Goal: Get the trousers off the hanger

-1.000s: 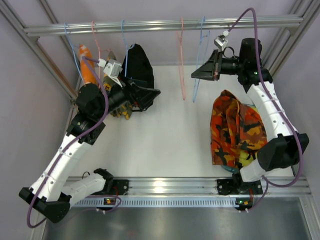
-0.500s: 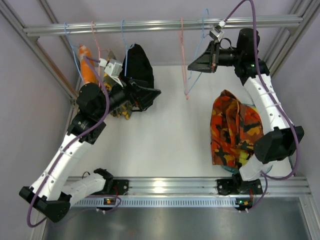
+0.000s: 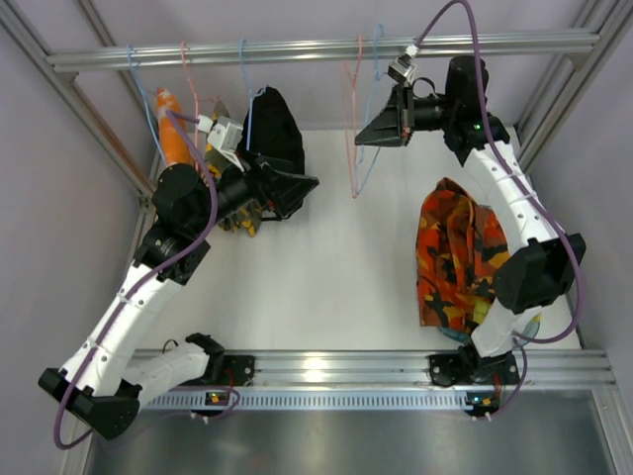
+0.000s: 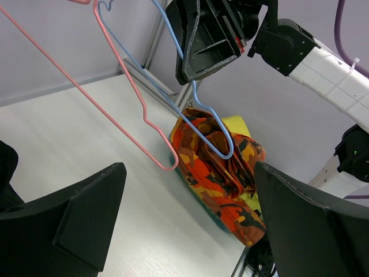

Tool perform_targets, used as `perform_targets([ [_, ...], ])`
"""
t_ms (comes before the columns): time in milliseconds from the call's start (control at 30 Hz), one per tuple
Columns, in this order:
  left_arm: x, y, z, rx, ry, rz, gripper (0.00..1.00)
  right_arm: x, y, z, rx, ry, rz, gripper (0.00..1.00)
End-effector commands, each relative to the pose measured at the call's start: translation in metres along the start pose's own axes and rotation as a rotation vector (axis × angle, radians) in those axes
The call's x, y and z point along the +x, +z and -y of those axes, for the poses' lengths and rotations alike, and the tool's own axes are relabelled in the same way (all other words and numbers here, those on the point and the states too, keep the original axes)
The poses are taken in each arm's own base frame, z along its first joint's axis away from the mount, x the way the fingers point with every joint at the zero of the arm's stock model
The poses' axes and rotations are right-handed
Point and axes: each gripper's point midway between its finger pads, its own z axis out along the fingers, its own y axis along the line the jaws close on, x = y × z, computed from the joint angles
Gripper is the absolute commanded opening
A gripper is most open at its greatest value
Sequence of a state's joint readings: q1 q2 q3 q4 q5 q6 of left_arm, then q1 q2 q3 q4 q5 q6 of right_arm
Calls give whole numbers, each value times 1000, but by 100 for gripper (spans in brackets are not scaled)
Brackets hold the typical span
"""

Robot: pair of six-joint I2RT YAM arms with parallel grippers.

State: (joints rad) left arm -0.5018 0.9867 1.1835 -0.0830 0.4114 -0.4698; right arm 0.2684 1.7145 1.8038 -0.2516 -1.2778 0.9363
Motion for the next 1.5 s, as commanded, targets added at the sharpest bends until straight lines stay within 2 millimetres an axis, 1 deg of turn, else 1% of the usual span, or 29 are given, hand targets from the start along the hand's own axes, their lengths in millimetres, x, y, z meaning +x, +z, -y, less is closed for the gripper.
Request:
perform_targets([
  [0,-14,-2,8,34,37,51,98,-17,3,-4,-16,-80,45,0],
  [100,-13,-3,7,24,41,50,98,-8,1,-1,-17,-54,29,18],
  [133,-13,-3,7,23,39,48,98,-3,0,-3,-19,-51,24,28],
  [233,-12,-4,7,23,35,48,98,4,-4,-5,-12,-37,19,43],
  [400,-14,-4,5,14,31,49,98,17,-8,-2,23,-29,18,57],
  [500,-13,-5,2,-9,30,38,98,29,-14,-1,76,-33,35,70],
  [567,-12,-5,-1,-26,37,29,98,33,-18,11,125,-10,58,76],
  [600,-11,-6,-3,-41,35,11,98,36,-23,13,157,-24,79,85],
  [700,-8,-7,-9,-81,44,-61,98,42,-41,27,234,-18,125,95],
  [733,-4,-8,-12,-95,66,-93,98,38,-51,31,260,-19,154,97],
  [767,3,-4,-22,-129,68,-134,98,37,-57,34,277,-36,168,99],
  [800,3,-5,-25,-150,77,-153,98,39,-64,31,296,-37,182,99],
  [833,7,-10,-28,-176,91,-205,98,34,-75,33,334,-50,219,99],
  [867,12,-6,-34,-194,92,-241,98,33,-82,34,358,-85,230,99],
  [900,18,-8,-37,-201,94,-283,98,33,-89,29,375,-123,247,100],
  [933,31,-13,-40,-203,106,-358,98,33,-102,33,430,-118,272,99],
  [967,28,-15,-38,-201,116,-374,98,34,-108,35,466,-179,271,99],
  [1000,34,-14,-44,-221,113,-408,98,35,-115,30,498,-223,284,100],
  [1033,36,-17,-48,-236,126,-420,98,42,-121,34,534,-222,275,99],
  [1067,43,-21,-52,-257,124,-436,98,46,-124,35,562,-289,259,99],
  [1133,39,-29,-60,-323,138,-422,98,59,-133,33,625,-384,235,99],
  [1167,39,-33,-61,-338,140,-427,98,67,-136,25,641,-430,240,99],
  [1233,37,-42,-64,-376,157,-424,98,80,-142,35,693,-479,219,99],
  [1267,40,-46,-66,-390,157,-438,98,89,-144,27,704,-513,229,99],
  [1333,42,-58,-71,-431,179,-443,98,103,-147,34,720,-547,205,100],
  [1367,44,-63,-71,-435,185,-451,98,111,-148,27,721,-584,215,99],
  [1400,54,-69,-74,-442,189,-483,98,121,-148,34,724,-574,205,100],
  [1433,57,-74,-75,-453,193,-490,98,127,-148,35,727,-594,200,99],
  [1467,56,-80,-73,-457,196,-480,98,136,-148,29,725,-628,208,99],
])
